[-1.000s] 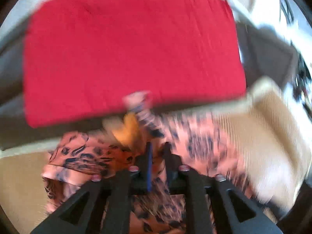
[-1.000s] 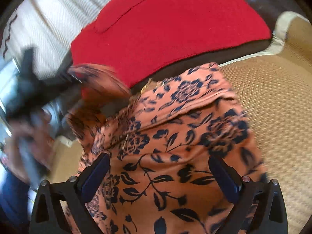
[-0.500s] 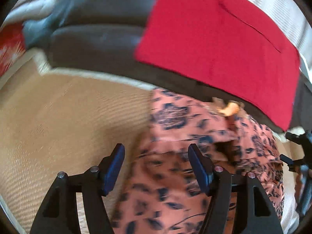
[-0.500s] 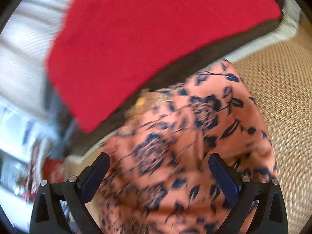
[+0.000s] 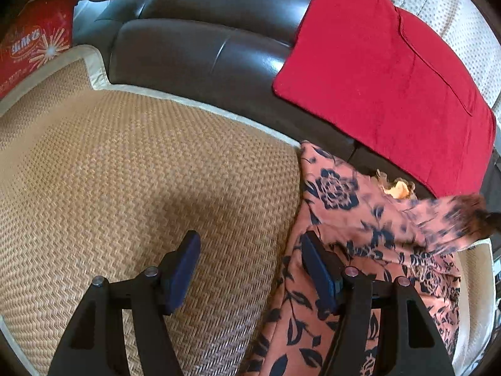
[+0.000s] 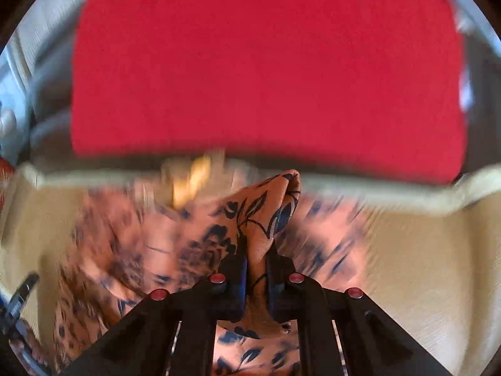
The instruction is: Fold small clothes
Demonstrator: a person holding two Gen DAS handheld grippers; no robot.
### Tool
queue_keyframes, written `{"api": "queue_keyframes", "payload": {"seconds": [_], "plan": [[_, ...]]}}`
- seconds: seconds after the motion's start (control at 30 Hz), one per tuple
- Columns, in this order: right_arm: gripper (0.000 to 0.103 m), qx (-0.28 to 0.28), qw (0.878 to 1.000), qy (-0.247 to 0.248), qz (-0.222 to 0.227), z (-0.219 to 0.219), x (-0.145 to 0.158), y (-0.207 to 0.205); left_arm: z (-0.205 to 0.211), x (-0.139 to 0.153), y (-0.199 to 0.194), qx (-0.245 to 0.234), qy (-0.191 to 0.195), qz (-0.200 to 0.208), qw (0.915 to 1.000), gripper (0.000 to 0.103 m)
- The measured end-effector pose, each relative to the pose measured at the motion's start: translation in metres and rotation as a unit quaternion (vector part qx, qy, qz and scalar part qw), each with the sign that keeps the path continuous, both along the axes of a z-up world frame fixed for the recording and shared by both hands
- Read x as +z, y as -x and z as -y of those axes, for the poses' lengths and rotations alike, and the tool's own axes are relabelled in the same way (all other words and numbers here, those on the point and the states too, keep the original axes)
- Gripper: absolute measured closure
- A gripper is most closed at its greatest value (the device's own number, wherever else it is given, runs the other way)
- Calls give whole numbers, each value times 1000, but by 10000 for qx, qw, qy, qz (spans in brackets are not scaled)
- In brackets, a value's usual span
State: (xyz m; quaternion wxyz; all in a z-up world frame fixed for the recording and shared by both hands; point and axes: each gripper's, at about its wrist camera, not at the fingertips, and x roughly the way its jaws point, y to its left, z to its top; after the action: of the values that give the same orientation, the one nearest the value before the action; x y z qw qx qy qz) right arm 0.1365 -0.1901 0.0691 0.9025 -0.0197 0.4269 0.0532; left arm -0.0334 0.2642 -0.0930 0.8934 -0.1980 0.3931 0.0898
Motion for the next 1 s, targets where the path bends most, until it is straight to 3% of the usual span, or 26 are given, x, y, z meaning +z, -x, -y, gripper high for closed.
{"api": "queue_keyframes", "payload": {"seconds": [0.03, 0.1, 0.17, 0.2, 0.23, 0.33, 0.4, 0.43, 0.5, 0.57, 0.6, 0.63, 0.7, 0.73, 0.87, 1.0], "plan": [[92, -141, 9996, 10, 260, 9, 12, 6, 1, 2, -4, 0, 14, 45, 10000, 35], [86, -203, 9993, -281, 119, 25, 0, 3, 7, 7, -15, -31, 32, 95, 9999, 35], [68, -264, 9983, -276, -448, 40, -48, -5, 19, 12, -31, -175, 22, 100, 9998, 35], [49, -424, 9970, -170, -633, 46, -63, -9, 30, 17, -41, -325, -33, 151, 9994, 35], [40, -655, 9942, -198, -833, 56, -79, -9, 39, 20, -49, -440, -105, 197, 9988, 35], [40, -1037, 9827, -1247, -893, 90, -92, 0, 72, 23, -78, -836, -455, 212, 9952, 34], [39, -1128, 9802, -1520, -578, 100, -77, 7, 86, 14, -97, -956, -642, 14, 9933, 34], [33, -1093, 9783, -1713, -399, 101, -65, 6, 94, 4, -108, -1033, -780, -162, 9915, 34], [26, -789, 9698, -2297, -227, 99, -49, 2, 101, -18, -120, -1133, -966, -535, 9874, 34], [21, -293, 9543, -2956, -331, 89, -50, -12, 104, -43, -131, -1223, -1048, -1009, 9818, 33], [13, -36, 9433, -3276, -526, 82, -60, -23, 105, -49, -132, -1236, -1177, -1021, 9800, 30], [11, 95, 9357, -3442, -764, 76, -72, -30, 107, -49, -131, -1252, -1321, -944, 9788, 29], [19, -251, 9319, -3273, -1546, 72, -118, -46, 106, -44, -131, -1308, -1270, -1064, 9775, 29], [19, -365, 9296, -3360, -1472, 77, -126, -44, 103, -38, -127, -1283, -1213, -1035, 9788, 29], [18, -317, 9441, -3199, -727, 83, -88, -5, 77, -5, -84, -1068, -1134, -605, 9859, 29], [16, -102, 9535, -2972, -500, 101, -75, 58, 41, 2, -3, -987, -791, -622, 9900, 28]]}}
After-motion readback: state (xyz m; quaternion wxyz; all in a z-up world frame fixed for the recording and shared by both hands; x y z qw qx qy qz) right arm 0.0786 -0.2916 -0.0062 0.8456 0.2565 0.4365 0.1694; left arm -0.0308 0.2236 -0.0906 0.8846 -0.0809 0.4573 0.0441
